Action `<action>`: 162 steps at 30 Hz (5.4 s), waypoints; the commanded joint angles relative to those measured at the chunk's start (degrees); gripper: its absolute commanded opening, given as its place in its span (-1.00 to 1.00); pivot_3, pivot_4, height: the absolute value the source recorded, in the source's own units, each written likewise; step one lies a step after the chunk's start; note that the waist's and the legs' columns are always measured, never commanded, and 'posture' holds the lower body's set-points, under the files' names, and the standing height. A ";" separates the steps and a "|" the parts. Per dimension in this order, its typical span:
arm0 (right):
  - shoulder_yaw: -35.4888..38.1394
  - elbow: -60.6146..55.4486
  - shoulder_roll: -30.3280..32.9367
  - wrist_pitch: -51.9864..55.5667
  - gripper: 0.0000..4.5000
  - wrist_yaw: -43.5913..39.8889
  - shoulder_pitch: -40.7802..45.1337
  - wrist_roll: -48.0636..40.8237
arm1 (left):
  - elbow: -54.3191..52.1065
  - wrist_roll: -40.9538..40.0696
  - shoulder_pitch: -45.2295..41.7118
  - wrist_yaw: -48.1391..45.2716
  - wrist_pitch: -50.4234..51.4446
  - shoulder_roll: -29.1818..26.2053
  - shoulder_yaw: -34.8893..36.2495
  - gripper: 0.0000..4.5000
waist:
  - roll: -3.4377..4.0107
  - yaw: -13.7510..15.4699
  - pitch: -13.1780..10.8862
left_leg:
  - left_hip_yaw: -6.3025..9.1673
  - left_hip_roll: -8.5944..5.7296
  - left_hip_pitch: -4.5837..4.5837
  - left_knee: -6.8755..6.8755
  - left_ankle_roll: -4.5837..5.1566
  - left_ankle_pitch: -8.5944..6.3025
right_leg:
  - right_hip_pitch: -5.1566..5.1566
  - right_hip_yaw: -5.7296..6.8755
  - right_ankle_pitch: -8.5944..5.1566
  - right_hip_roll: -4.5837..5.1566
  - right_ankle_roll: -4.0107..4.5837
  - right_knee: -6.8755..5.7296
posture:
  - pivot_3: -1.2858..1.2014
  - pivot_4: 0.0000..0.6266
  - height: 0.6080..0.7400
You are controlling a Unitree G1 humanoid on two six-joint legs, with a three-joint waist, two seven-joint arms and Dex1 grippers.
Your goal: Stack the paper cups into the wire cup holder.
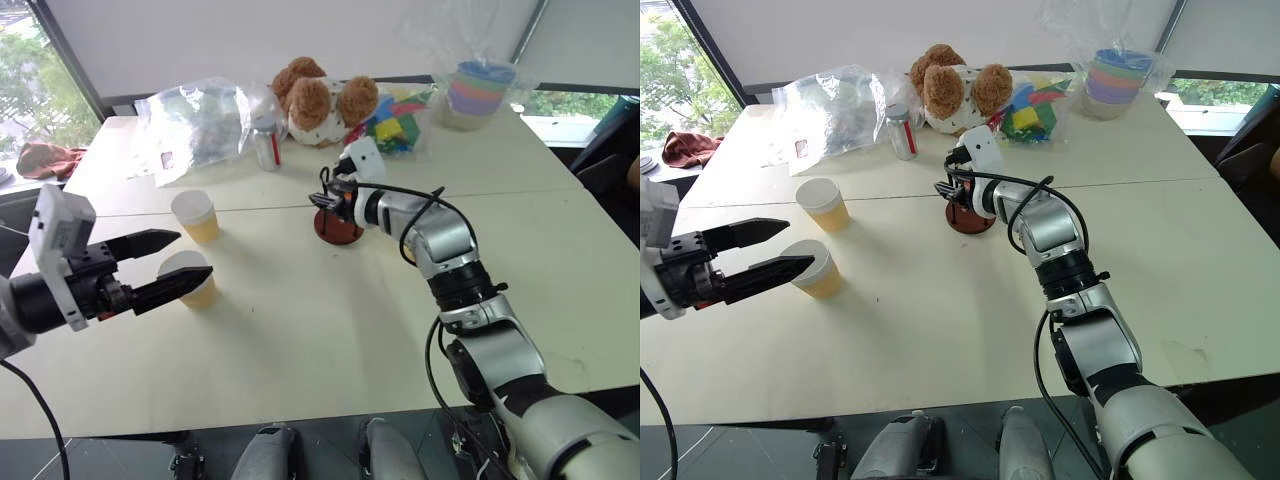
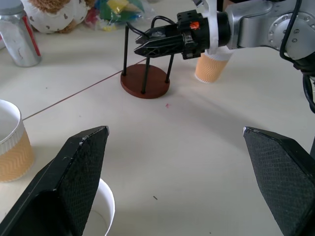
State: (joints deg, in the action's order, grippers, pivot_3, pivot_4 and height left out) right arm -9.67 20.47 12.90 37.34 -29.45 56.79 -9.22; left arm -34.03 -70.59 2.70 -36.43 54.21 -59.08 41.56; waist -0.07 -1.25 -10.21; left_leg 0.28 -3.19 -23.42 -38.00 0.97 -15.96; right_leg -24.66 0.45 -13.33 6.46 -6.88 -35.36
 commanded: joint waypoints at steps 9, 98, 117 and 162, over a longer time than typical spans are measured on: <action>1.21 -17.10 0.15 8.24 -0.98 1.55 -0.78 -0.79 | 0.24 5.26 -0.03 -2.40 -2.94 0.21 -1.21 1.00 | 0.01 0.07 -0.01 | 0.00 0.00 0.00 0.01 -0.02 0.01 | -0.04 0.00 0.00 -0.01 0.00 -0.09 | 0.03 -0.52 1.00; -6.41 13.86 32.90 -29.75 -0.96 -52.72 1.08 10.42 | 1.97 6.99 -14.92 -13.55 0.29 -4.93 -17.31 1.00 | -0.08 0.35 -0.05 | -0.20 0.07 0.05 -0.10 0.05 -0.01 | 0.08 0.00 -0.04 0.01 -0.01 0.03 | 0.03 -0.52 1.00; -10.79 -6.86 35.35 -18.52 -0.96 -63.05 22.09 -14.52 | 3.16 11.90 -12.49 -17.86 -2.36 -5.03 -17.32 1.00 | 0.02 0.51 -0.12 | -0.05 0.02 0.02 -0.05 0.06 -0.04 | 0.10 0.04 -0.04 0.12 0.00 0.05 | 0.03 -0.52 1.00; -0.07 -19.51 30.08 3.08 0.67 -58.24 7.01 -30.20 | 19.74 29.43 -6.50 -37.93 -11.68 -23.12 -8.39 1.00 | -0.02 0.47 -0.10 | -0.06 0.08 0.00 0.01 0.07 -0.04 | 0.02 0.17 -0.04 0.05 0.01 0.00 | 0.03 -0.52 1.00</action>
State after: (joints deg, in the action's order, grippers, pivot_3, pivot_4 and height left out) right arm -11.64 5.04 43.26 38.60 -89.54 65.47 -37.49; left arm -15.50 -43.67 -4.14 -70.97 45.16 -81.46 32.50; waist -0.09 -0.78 -10.31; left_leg 0.20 -3.13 -23.42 -37.99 1.05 -16.00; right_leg -24.64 0.62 -13.37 6.54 -6.87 -35.35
